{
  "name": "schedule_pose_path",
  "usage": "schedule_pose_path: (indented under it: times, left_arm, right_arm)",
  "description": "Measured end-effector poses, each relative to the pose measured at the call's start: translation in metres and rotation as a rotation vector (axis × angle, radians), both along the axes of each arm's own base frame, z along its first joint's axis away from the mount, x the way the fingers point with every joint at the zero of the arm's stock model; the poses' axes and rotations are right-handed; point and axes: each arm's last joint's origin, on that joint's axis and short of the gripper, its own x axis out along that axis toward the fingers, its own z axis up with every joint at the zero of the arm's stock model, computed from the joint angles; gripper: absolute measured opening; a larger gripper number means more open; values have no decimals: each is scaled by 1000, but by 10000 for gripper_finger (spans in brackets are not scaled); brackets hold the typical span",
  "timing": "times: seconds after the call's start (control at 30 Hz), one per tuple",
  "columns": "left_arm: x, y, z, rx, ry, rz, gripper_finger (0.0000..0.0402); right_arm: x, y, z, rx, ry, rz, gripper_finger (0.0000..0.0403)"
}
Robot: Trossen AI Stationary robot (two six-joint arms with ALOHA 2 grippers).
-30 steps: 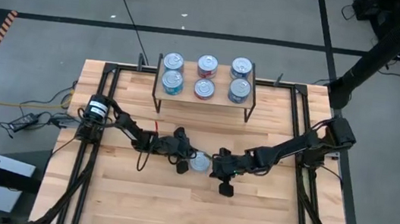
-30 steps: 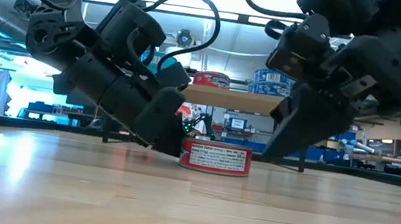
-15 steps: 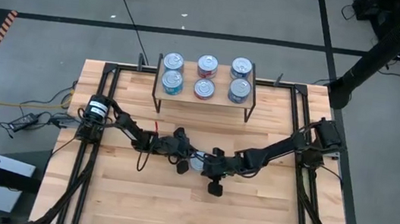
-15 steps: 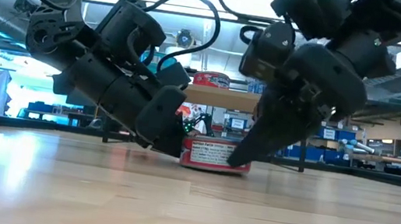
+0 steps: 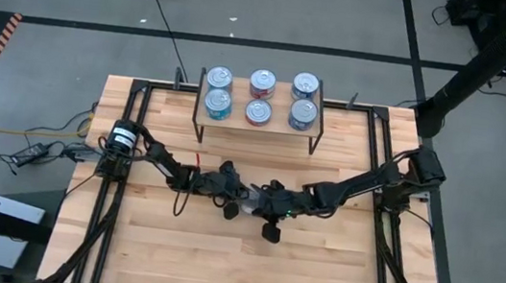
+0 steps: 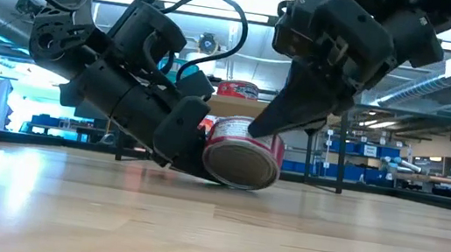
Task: Stack canned seafood by type on shelf
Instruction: Stack the red tuna can on top of the other red tuna can on the shelf
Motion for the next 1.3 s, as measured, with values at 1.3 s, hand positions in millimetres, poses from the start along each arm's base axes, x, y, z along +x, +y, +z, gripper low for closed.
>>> schedule_pose_path:
  times: [1.3]
  left_arm:
    - [0,-2,1,-49,-9,-48,7]
  right_arm:
    - [-1,-18,17,77,-28,-109,4]
